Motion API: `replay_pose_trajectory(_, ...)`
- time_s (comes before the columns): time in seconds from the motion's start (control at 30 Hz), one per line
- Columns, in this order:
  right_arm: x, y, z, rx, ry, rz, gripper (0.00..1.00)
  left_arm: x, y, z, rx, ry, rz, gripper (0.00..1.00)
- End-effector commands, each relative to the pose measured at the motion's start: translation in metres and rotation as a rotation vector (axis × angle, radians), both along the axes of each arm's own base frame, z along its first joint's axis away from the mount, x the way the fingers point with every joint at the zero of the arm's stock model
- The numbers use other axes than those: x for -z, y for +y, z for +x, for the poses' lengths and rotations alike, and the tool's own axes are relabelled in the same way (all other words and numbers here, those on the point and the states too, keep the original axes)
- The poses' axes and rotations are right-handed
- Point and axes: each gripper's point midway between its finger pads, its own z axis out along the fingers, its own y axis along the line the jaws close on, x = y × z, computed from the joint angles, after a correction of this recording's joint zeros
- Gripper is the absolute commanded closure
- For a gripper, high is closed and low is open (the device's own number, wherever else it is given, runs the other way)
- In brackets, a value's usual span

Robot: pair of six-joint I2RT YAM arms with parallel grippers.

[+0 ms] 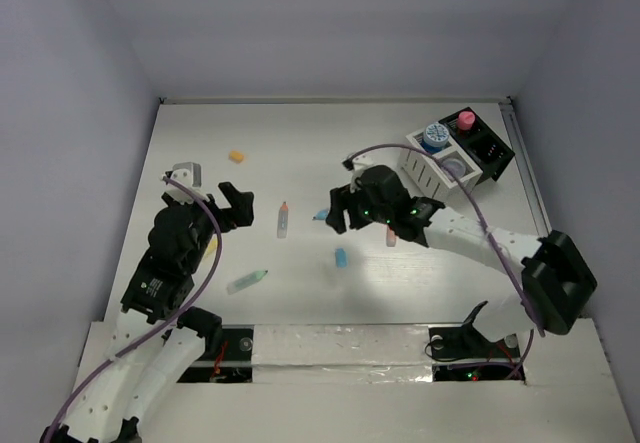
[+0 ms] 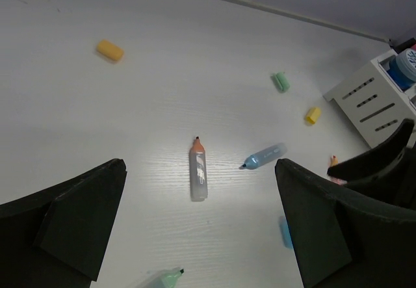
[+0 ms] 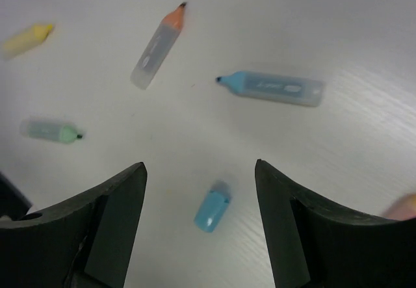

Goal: Sort the stationery into containers
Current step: Pick up the pen from the center of the board.

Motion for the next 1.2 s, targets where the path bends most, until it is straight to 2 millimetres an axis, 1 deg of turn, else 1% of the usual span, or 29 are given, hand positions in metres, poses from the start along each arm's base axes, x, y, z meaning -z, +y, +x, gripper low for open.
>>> replay_pose_trajectory(0.0, -0.010, 0.046, -0.015, -0.112, -0.021, 0.050, 0.26, -0.011, 0.007, 0.005, -0.034, -0.032, -0.010, 0.01)
replay_pose_trajectory(0.03, -0.006, 0.049, -0.017, -0.120, -0.015, 0.039, 0.26, -0.012, 0.009, 0.006, -0.043, -0.033, -0.011, 0.01)
replay_pose_trajectory(0.07, -0.003, 0.051, -0.014, -0.118, -0.013, 0.030, 0.25, -0.011, 0.008, 0.006, -0.039, -0.032, -0.013, 0.01)
replay_pose_trajectory(0.1, 0.004, 0.051, -0.011, -0.110, -0.006, 0.011, 0.25, -0.011, 0.009, 0.007, -0.039, -0.032, -0.015, 0.01)
replay_pose_trajectory(0.13, 0.007, 0.051, -0.009, -0.105, -0.004, -0.001, 0.25, -0.009, 0.008, 0.008, -0.036, -0.026, -0.012, 0.01)
replay_pose_trajectory(0.2, 0.003, 0.060, -0.012, -0.126, -0.005, -0.022, 0.26, -0.007, 0.008, 0.009, -0.036, -0.018, -0.009, 0.01)
replay_pose_trajectory(0.23, 0.009, 0.065, -0.013, -0.133, 0.002, -0.045, 0.26, -0.006, 0.010, 0.011, -0.044, -0.011, -0.009, 0.01)
replay_pose_trajectory(0.27, 0.010, 0.071, -0.018, -0.149, 0.003, -0.056, 0.26, -0.005, 0.010, 0.011, -0.040, -0.008, -0.005, 0.01)
replay_pose_trajectory(0.3, 0.005, 0.087, -0.031, -0.196, -0.004, -0.055, 0.26, -0.005, 0.011, 0.012, -0.044, -0.008, -0.007, 0.01)
replay_pose_trajectory(0.33, 0.015, 0.097, -0.043, -0.241, 0.019, -0.062, 0.26, -0.006, 0.013, 0.013, -0.051, -0.009, -0.007, 0.01)
replay_pose_trajectory(0.4, 0.019, 0.116, -0.062, -0.306, 0.046, -0.050, 0.26, -0.007, 0.015, 0.013, -0.056, -0.017, -0.011, 0.01)
replay_pose_trajectory(0.43, 0.017, 0.131, -0.081, -0.371, 0.064, -0.027, 0.26, -0.010, 0.015, 0.012, -0.053, -0.026, -0.013, 0.01)
replay_pose_trajectory(0.47, 0.026, 0.138, -0.090, -0.398, 0.090, -0.031, 0.27, -0.011, 0.018, 0.012, -0.063, -0.030, -0.016, 0.01)
replay_pose_trajectory(0.53, 0.026, 0.156, -0.113, -0.469, 0.128, 0.011, 0.27, -0.012, 0.020, 0.012, -0.068, -0.036, -0.019, 0.01)
replay_pose_trajectory(0.63, 0.033, 0.175, -0.134, -0.522, 0.167, 0.031, 0.25, -0.015, 0.023, 0.011, -0.082, -0.045, -0.020, 0.01)
replay_pose_trajectory(0.67, 0.030, 0.185, -0.145, -0.552, 0.171, 0.045, 0.23, -0.016, 0.024, 0.010, -0.082, -0.049, -0.023, 0.01)
replay_pose_trajectory(0.7, 0.042, 0.192, -0.152, -0.564, 0.199, 0.040, 0.23, -0.017, 0.027, 0.010, -0.096, -0.054, -0.024, 0.01)
replay_pose_trajectory(0.73, 0.045, 0.198, -0.158, -0.583, 0.213, 0.044, 0.22, -0.020, 0.027, 0.009, -0.096, -0.064, -0.028, 0.01)
replay_pose_trajectory(0.77, 0.054, 0.207, -0.161, -0.586, 0.234, 0.040, 0.21, -0.021, 0.030, 0.009, -0.105, -0.069, -0.029, 0.01)
replay_pose_trajectory(0.8, 0.048, 0.213, -0.165, -0.599, 0.223, 0.054, 0.22, -0.022, 0.030, 0.009, -0.105, -0.071, -0.030, 0.01)
replay_pose_trajectory(0.83, 0.060, 0.217, -0.166, -0.599, 0.251, 0.047, 0.21, -0.024, 0.030, 0.008, -0.104, -0.079, -0.032, 0.01)
replay_pose_trajectory(0.87, 0.062, 0.222, -0.170, -0.605, 0.255, 0.055, 0.21, -0.026, 0.030, 0.007, -0.104, -0.085, -0.034, 0.01)
replay_pose_trajectory(0.9, 0.059, 0.230, -0.168, -0.602, 0.249, 0.075, 0.21, -0.026, 0.030, 0.006, -0.105, -0.086, -0.034, 0.01)
replay_pose_trajectory(0.93, 0.072, 0.233, -0.167, -0.594, 0.268, 0.062, 0.21, -0.029, 0.031, 0.005, -0.107, -0.098, -0.038, 0.01)
replay_pose_trajectory(1.0, 0.082, 0.237, -0.163, -0.579, 0.272, 0.042, 0.20, -0.031, 0.031, 0.004, -0.108, -0.104, -0.039, 0.01)
replay_pose_trajectory(1.03, 0.080, 0.243, -0.159, -0.574, 0.262, 0.048, 0.20, -0.032, 0.032, 0.003, -0.108, -0.110, -0.041, 0.01)
replay_pose_trajectory(1.1, 0.095, 0.245, -0.154, -0.553, 0.263, 0.018, 0.20, -0.033, 0.032, 0.001, -0.107, -0.114, -0.042, 0.01)
replay_pose_trajectory(1.13, 0.093, 0.251, -0.147, -0.538, 0.239, 0.015, 0.20, -0.035, 0.032, 0.000, -0.106, -0.122, -0.043, 0.01)
replay_pose_trajectory(1.17, 0.101, 0.251, -0.144, -0.526, 0.237, -0.008, 0.20, -0.035, 0.032, 0.000, -0.105, -0.125, -0.044, 0.01)
